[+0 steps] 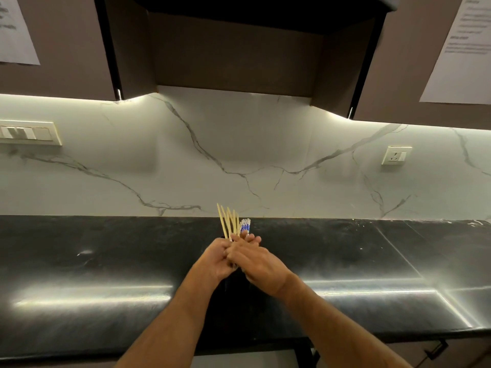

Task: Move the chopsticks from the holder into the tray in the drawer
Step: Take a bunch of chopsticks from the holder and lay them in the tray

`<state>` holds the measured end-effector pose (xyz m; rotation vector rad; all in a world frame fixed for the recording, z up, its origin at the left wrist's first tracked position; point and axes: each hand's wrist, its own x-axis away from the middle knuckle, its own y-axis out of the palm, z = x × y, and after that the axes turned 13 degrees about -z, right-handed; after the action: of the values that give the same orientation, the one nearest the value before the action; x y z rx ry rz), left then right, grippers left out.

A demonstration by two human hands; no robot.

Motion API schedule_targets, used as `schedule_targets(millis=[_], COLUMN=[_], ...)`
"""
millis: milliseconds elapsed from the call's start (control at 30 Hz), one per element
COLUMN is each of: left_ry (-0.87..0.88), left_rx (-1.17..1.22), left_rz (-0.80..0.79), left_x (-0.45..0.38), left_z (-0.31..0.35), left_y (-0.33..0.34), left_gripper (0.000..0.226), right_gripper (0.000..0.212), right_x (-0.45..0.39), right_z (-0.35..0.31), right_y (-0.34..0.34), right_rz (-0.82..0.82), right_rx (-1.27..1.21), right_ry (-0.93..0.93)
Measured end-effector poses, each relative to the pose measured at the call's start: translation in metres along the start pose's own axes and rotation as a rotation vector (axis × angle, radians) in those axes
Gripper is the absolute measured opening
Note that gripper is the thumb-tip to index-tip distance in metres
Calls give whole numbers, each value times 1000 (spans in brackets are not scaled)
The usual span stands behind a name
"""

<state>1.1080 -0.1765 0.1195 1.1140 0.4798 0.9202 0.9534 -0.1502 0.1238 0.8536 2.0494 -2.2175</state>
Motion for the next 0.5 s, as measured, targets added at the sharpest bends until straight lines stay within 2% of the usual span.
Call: schedule_targets(millis=[167,267,400,433,467,500], left_ry=[79,108,214,262,310,350], left_rx=[72,36,-46,-52,-59,-81], left_rz=[24,53,206,241,260,260], left_x=[-1,-8,-18,-20,-22,-23], left_z=[-1,-6,-3,-1,0,0], left_y=[5,8,10,9,9,9], left_gripper=[28,26,24,23,22,21], right_gripper=[36,35,57,60,56,47], right_x=[16,23,36,40,40,38], right_z=[10,11,13,12,9,4], right_y=[3,10,19,23,28,31], right_rz=[-72,-55,-43,31,175,388], right_rx=[-18,-32,-81,-144,-252,-432], right_ry=[99,104,142,195,292,439])
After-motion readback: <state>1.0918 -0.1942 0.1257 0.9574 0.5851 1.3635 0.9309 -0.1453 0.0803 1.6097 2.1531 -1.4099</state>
